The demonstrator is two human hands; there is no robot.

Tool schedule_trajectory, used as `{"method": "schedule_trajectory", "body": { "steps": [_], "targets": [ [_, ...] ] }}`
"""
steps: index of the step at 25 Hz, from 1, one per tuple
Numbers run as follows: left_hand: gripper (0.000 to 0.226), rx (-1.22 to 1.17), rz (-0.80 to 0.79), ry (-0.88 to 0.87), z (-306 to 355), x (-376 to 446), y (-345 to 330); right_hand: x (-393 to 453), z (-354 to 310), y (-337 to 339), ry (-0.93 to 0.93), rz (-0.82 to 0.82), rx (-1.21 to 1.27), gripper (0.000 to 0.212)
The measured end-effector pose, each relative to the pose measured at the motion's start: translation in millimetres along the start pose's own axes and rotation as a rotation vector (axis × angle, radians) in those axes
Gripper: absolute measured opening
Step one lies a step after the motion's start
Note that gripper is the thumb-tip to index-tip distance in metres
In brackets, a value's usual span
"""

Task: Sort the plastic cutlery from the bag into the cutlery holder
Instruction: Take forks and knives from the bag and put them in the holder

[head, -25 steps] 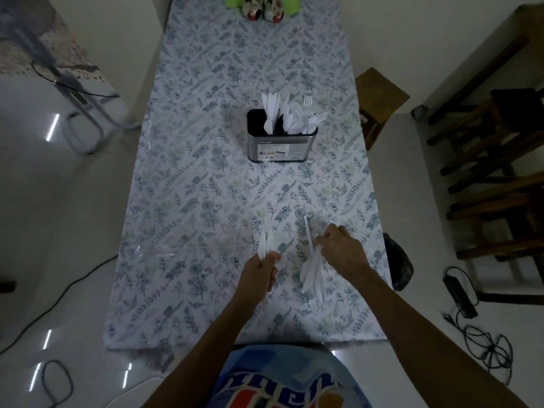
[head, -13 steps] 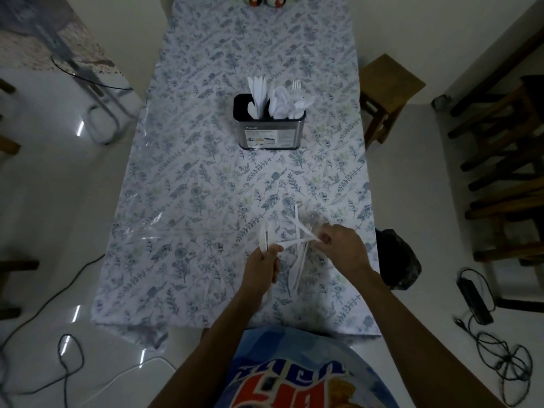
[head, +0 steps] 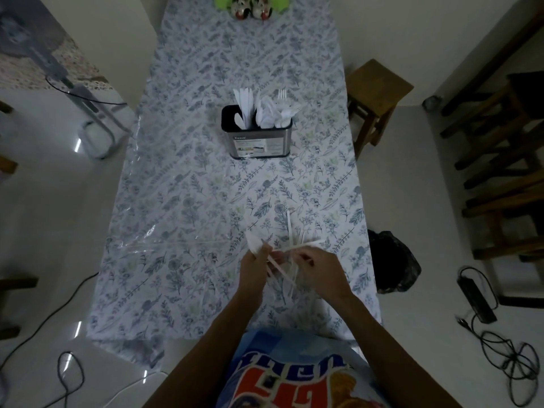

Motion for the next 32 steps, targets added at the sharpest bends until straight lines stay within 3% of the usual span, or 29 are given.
{"method": "schedule_trajectory", "body": {
  "steps": [2,4,16,18,22,24,26,29,32],
  "targets": [
    [0.020,-0.031,0.044,-0.002,1.5,1.0,5.7,2.5,11.9,-3.5,0.089,0.025,-0.330,0.022],
    [0.018,-0.016,0.056,0.005,2.1,0.8,6.9,3.1,18.8,-20.2,0.188,-0.066,-0.525,0.029],
    [0.018,-0.015,0.073,-0.009,3.4,3.2,20.9,1.0,6.8,-45.7,0.446,-0.161,-0.673,0.015],
    [0.020,-0.017,0.068,-0.008,3.5,2.8,21.8,-4.4,10.1,-46.7,0.407,-0.280,-0.622,0.014],
    [0.034,0.019,0.141,-0.034,2.7,2.9,36.3,-7.8,11.8,-30.7,0.087,-0.506,-0.191,0.004],
    [0.046,-0.009,0.153,0.008,0.4,3.0,37.9,-6.8,-0.7,-23.8,0.000,-0.484,0.035,0.006],
    [0.053,-0.019,0.061,0.075,-4.1,1.9,25.6,-6.5,-16.0,-25.7,-0.037,-0.432,0.165,0.008],
    [0.048,0.052,-0.051,0.092,-10.1,0.4,15.7,-4.4,-30.1,-31.7,-0.028,-0.345,0.211,0.011],
    [0.041,-0.056,0.024,0.117,-12.2,2.3,33.1,9.9,-9.9,-19.3,-0.041,-0.127,0.111,0.015]
  ]
}}
Point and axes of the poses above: each hand's wrist, its own x-axis towards the middle knuckle, its own y-axis out of the back of the hand, z = x × y, the point moved 10 cm from there along x, towards the middle knuckle, and after that the axes turned 10 degrees about -y, right-handed, at the moved point
